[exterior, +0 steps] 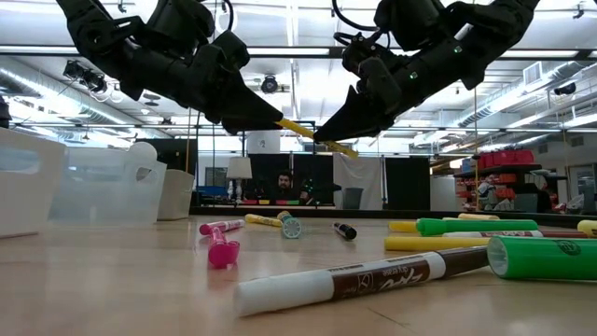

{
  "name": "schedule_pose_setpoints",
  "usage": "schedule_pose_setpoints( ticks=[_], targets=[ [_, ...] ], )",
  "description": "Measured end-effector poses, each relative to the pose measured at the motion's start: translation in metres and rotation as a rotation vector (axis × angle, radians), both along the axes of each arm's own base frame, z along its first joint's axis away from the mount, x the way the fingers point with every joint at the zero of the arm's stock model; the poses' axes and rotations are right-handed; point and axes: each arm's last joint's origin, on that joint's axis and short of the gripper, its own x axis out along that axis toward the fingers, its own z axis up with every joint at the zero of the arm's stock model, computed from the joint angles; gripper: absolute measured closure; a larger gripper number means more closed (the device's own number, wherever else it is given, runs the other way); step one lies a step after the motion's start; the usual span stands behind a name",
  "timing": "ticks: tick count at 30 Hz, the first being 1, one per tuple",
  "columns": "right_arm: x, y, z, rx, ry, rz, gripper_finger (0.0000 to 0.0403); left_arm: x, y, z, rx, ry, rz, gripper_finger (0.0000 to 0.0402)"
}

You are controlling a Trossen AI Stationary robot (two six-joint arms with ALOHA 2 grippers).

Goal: Pick & Place Markers
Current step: Put the yellow pen into the transparent bin

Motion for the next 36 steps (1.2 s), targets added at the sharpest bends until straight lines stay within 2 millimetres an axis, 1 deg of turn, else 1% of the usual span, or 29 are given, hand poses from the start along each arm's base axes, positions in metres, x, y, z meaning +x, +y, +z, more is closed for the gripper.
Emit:
schedule_pose_setpoints(
  ticks=[8,12,15,18,21,24,26,28,33,36],
  targets=[
    [0.0,0.0,0.0,-0.003,0.001,0.006,0.0382,0.0,0.0,0.001,0.002,-0.013,-0.001,0.0336],
    [0.0,0.0,0.0,-0.004,0.001,0.007,0.037,0.0,0.0,0.002,0.005,-0.018,-0.004,0.0339],
    [0.0,0.0,0.001,0.001,-0.001,0.002,0.0346,-0.001,0.0,0.003,0.011,-0.012,-0.006,0.0339],
    [-0.002,0.0,0.006,0.001,-0.011,0.001,0.0317,-0.01,-0.003,0.012,0.009,0.016,-0.01,0.0339],
    [-0.003,0.0,0.011,-0.003,-0.03,0.002,0.0293,-0.026,-0.008,0.025,-0.007,0.069,-0.006,0.0339],
    [-0.003,0.0,0.016,-0.01,-0.062,0.005,0.0277,-0.049,-0.016,0.037,-0.044,0.14,0.007,0.0339],
    [-0.003,0.0,0.017,-0.019,-0.065,0.009,0.027,-0.067,-0.022,0.045,-0.078,0.186,0.03,0.0339],
    [-0.003,0.0,0.017,-0.027,-0.068,0.012,0.0266,-0.089,-0.028,0.052,-0.134,0.277,0.077,0.0339],
    [-0.003,-0.001,0.018,-0.035,-0.07,0.014,0.0264,-0.142,-0.041,0.087,-0.249,0.424,0.23,0.0339],
    [-0.003,-0.001,0.019,-0.044,-0.079,0.018,0.0264,-0.169,-0.044,0.107,-0.277,0.451,0.313,0.0339]
  ],
)
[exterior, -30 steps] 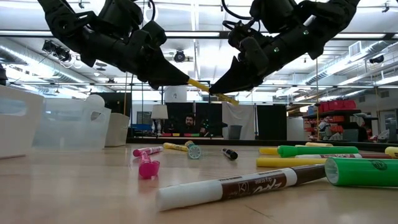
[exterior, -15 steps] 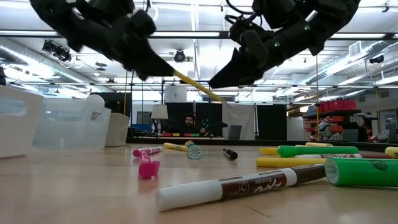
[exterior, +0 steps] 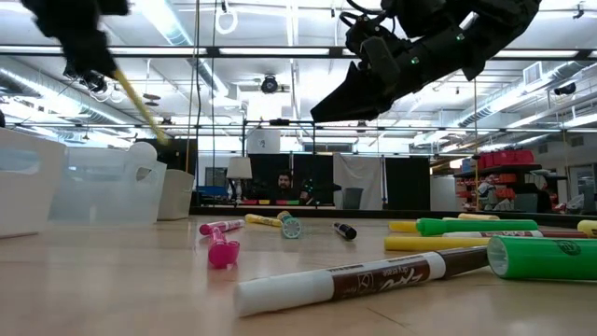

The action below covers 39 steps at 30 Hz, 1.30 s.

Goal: Pick & Place Markers
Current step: Put the yellow pen into the transparent bin

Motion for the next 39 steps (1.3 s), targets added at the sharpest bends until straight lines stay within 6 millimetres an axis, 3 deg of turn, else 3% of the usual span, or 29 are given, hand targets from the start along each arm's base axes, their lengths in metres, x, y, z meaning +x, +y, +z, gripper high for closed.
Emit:
schedule_pose_setpoints(
  ticks=[3,6,15,22,30,39],
  targets=[
    [0.0,0.0,0.001,0.0,-0.009,0.0,0.0264,-0.018,0.002,0.003,-0.023,0.046,0.075,0.0339],
    [0.001,0.0,0.002,0.0,-0.023,0.0,0.0264,-0.025,0.003,-0.009,-0.04,0.122,0.129,0.0339],
    [0.001,0.0,0.003,-0.001,-0.034,0.0,0.0263,-0.01,-0.002,-0.064,-0.064,0.141,0.137,0.0339],
    [0.001,0.0,0.002,-0.004,-0.032,0.001,0.0263,-0.006,-0.001,-0.093,-0.055,0.132,0.185,0.0323],
    [0.001,-0.003,0.003,-0.01,-0.033,-0.005,0.0263,-0.005,-0.002,-0.105,-0.11,0.12,0.237,0.0318],
    [0.001,-0.006,0.003,-0.01,-0.039,-0.016,0.0263,-0.005,0.008,-0.105,-0.111,0.095,0.386,0.0315]
  ],
)
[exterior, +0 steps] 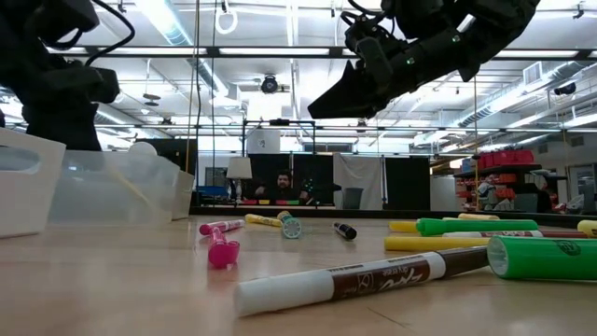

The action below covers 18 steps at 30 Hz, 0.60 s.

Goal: Pick & Place Markers
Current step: Put the yellow pen into the transparent bin, then adjust the transparent bin

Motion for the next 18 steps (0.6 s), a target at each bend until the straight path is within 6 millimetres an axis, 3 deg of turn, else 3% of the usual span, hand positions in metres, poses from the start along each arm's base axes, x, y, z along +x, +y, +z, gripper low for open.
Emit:
schedule_pose_setpoints(
  ticks=[11,18],
  targets=[
    [0.0,0.0,0.0,0.002,0.0,0.0,0.0263,-0.001,0.012,-0.001,-0.062,0.021,0.103,0.0309],
    [0.0,0.0,0.0,0.006,0.0,-0.002,0.0263,-0.001,0.016,0.001,-0.124,0.038,0.088,0.0243]
  ],
)
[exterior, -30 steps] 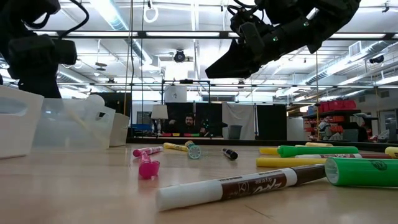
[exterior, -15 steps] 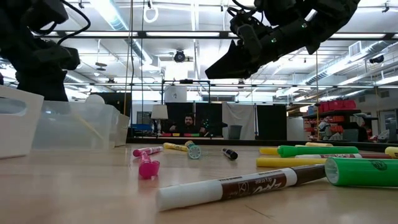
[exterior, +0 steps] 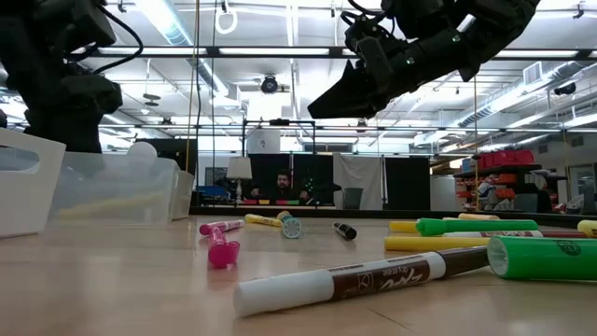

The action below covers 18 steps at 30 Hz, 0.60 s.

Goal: Pick & Place Markers
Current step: Adjust the transparent bin

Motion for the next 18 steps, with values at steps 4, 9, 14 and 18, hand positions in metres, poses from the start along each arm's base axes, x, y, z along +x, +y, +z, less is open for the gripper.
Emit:
schedule_pose_setpoints(
  ticks=[4,9,14,18],
  targets=[
    [0.0,0.0,0.0,0.003,0.0,-0.001,0.0263,0.002,0.0,0.024,-0.036,-0.048,-0.028,0.0217],
    [0.0,0.0,0.0,0.0,0.0,0.0,0.0263,0.018,0.0,0.063,0.119,-0.273,-0.171,0.0229],
    [0.0,0.0,0.001,0.0,-0.013,0.0,0.0263,0.051,0.004,0.072,0.277,-0.391,-0.27,0.028],
    [0.001,0.0,0.002,-0.001,-0.019,0.0,0.0263,0.086,0.011,0.054,0.334,-0.305,-0.32,0.0344]
  ],
)
